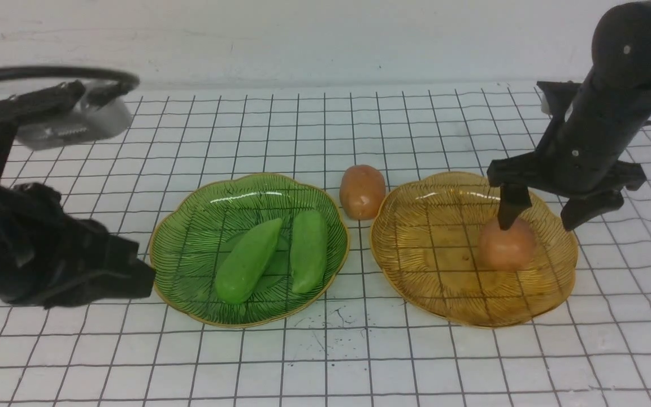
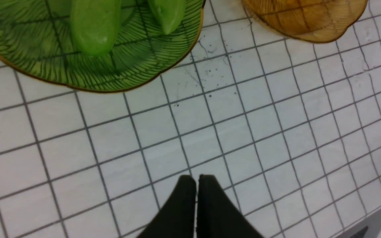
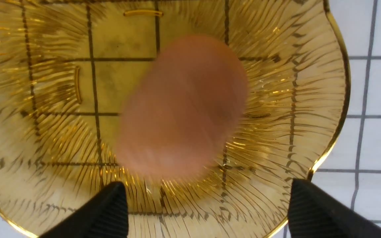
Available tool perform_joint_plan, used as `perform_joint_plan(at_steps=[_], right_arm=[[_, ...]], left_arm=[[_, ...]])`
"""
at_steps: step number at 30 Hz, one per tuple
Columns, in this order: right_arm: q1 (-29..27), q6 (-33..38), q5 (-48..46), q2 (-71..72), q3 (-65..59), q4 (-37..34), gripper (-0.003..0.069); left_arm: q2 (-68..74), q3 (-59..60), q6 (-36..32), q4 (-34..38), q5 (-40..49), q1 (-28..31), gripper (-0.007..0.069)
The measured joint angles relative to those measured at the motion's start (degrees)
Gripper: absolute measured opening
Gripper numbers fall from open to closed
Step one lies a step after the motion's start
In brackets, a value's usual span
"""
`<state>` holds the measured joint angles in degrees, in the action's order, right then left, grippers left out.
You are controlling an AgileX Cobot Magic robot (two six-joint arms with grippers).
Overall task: Put different types of vegetables on the plate.
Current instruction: 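Pick up the potato beside the plates and place it on a plate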
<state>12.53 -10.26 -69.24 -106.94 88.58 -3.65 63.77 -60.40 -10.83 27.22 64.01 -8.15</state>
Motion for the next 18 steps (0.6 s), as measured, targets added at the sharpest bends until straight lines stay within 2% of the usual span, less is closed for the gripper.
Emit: perform_joint_plan(at_steps=[4,8,9,13,14,15,18], right_arm=[[0.00,3.76,-0.94,2.63,0.00,-1.22,0.0552],[0.00,6.32,-1.22,7.73,0.00,-3.40,0.0465],[0.00,6.93,-1.41,10.77,-0.06,-4.40,0.0407],[0.00,7.55,-1.82,19.34,-0.26,-5.83,0.0247],[0.00,7.55,-2.09,22.53,-0.53,-6.12,0.0174],[0.00,7.55,-2.10,23.62,-0.61,-6.20,0.0164],[0.00,7.60,-2.36,32.71,-2.59,-6.52,0.0039]], left_arm=[[4.77,-7.23,4.68,-2.95,-1.27,-5.72,-0.0008],[10.96,-15.61,10.83,-7.79,-0.78,-11.26,-0.0008],[15.49,-20.22,13.70,-11.08,0.28,-13.81,-0.0008],[25.82,-31.45,18.06,-19.75,4.00,-18.56,-0.0008],[29.06,-34.85,18.92,-21.71,4.87,-19.62,-0.0008],[30.13,-35.95,19.02,-21.94,4.98,-19.74,-0.0008],[38.53,-44.62,19.43,-22.86,5.70,-20.59,0.0006]])
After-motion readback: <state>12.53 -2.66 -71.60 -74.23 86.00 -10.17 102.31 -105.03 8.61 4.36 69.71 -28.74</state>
